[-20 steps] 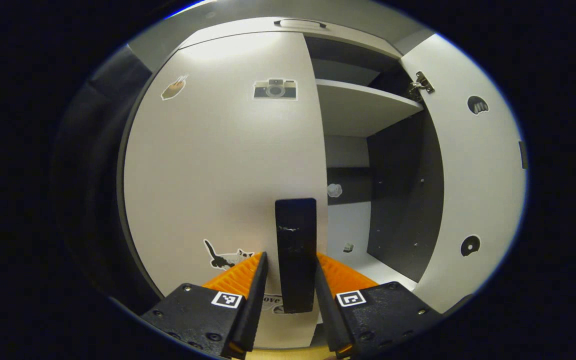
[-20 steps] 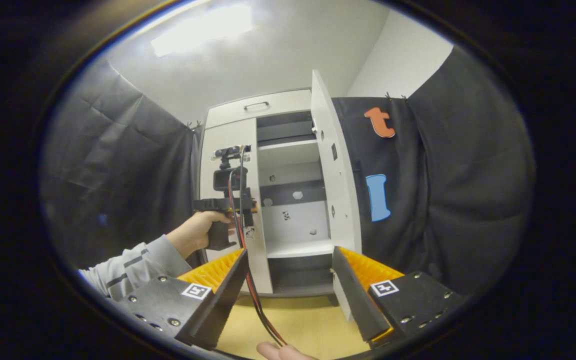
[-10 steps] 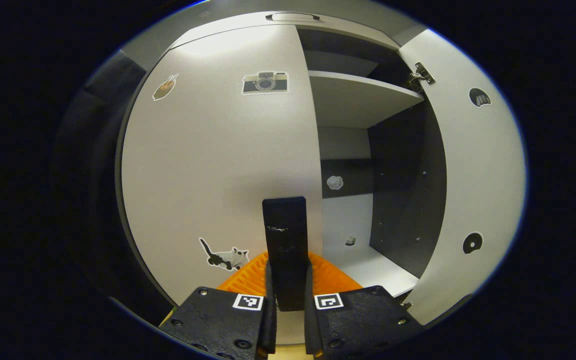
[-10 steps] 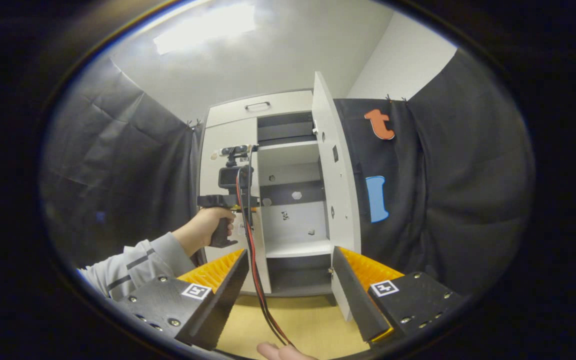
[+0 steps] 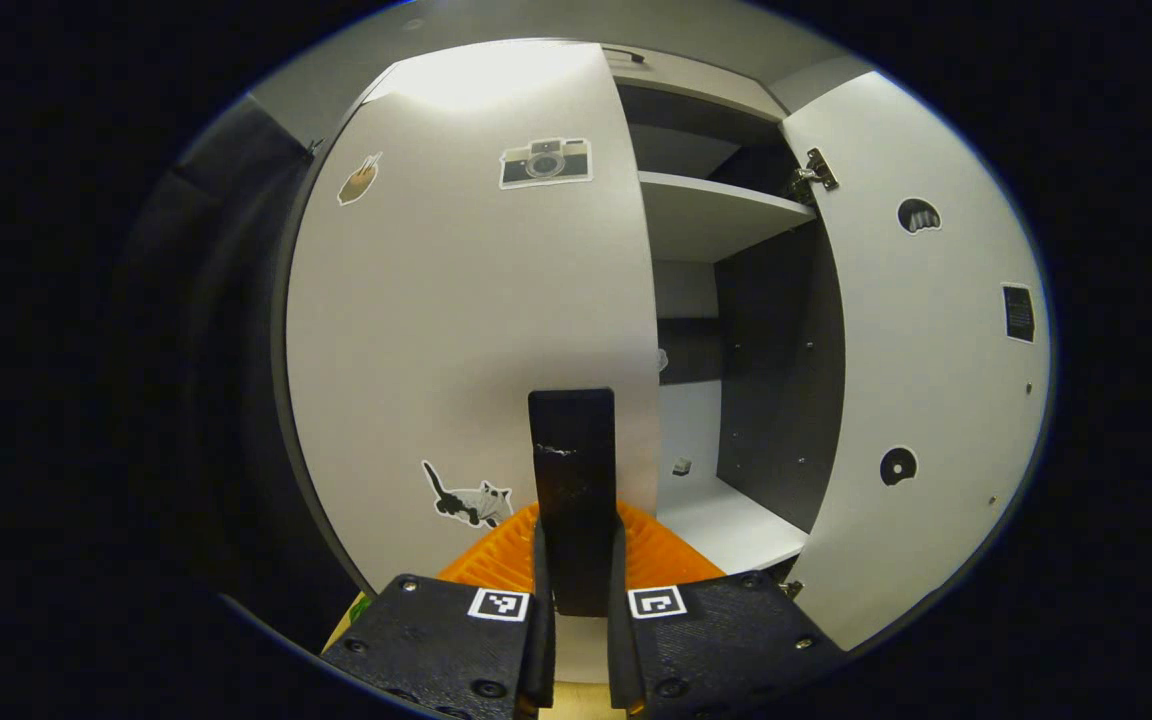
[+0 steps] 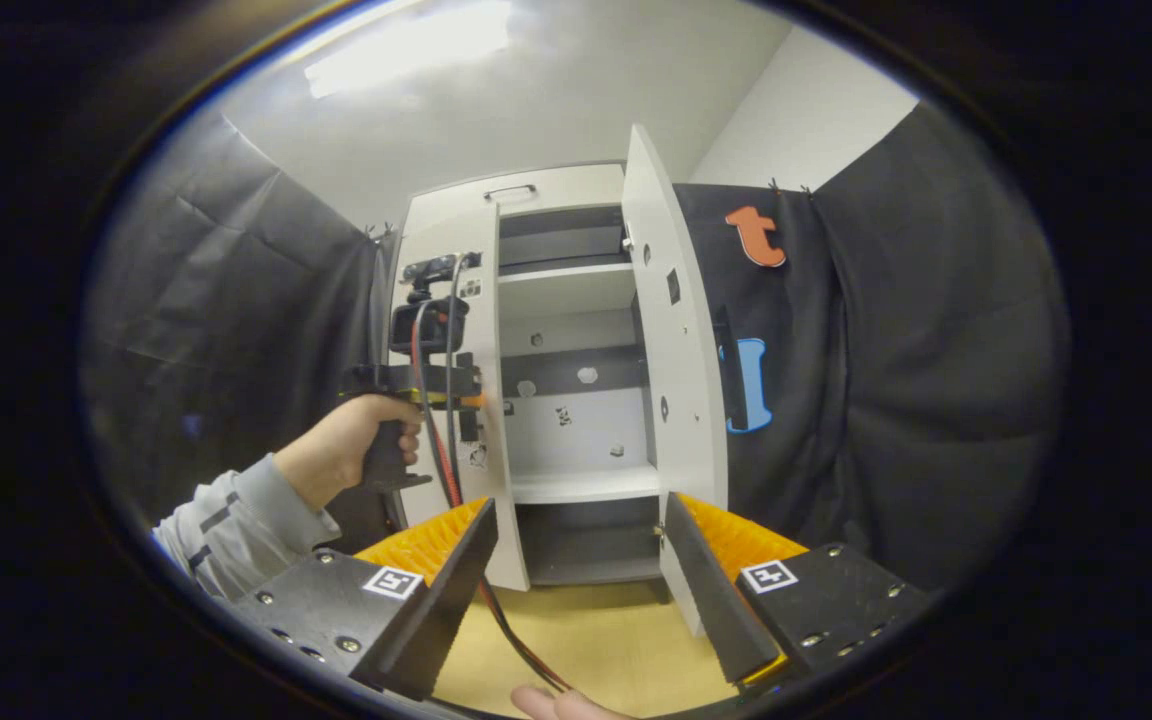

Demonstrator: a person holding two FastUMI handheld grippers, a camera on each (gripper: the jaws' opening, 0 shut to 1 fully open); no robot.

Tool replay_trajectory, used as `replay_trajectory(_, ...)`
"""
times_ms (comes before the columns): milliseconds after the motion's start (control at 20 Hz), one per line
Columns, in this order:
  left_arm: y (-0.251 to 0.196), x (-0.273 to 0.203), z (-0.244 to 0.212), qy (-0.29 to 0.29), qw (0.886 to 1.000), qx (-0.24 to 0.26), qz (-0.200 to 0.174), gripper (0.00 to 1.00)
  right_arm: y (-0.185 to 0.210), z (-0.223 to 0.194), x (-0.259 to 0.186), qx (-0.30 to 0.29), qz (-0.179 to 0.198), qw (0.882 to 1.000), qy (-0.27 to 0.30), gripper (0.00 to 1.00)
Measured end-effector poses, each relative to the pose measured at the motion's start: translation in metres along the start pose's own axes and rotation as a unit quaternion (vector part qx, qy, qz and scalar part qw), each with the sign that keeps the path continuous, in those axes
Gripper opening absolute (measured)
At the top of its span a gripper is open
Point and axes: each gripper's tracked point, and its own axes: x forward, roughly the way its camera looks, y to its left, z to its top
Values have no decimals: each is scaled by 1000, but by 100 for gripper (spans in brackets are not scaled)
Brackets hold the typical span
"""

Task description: Open the right door of the double-door shoe cabinet with the right hand, and open the left door with the left hand.

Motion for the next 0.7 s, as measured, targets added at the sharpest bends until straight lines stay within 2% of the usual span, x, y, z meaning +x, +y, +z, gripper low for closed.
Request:
replay_trajectory(100, 3, -13, -2, 0, 1000, 1, -6, 22, 2, -1, 1, 0, -2, 1000, 1, 99)
replay_trajectory(300, 11, -36, -2, -1, 1000, -4, -23, 22, 7, -3, 5, -7, -4, 1000, 4, 99)
replay_trajectory(700, 32, -78, -5, -15, 999, 8, -31, 23, 22, -6, 5, -14, 5, 1000, 9, 100)
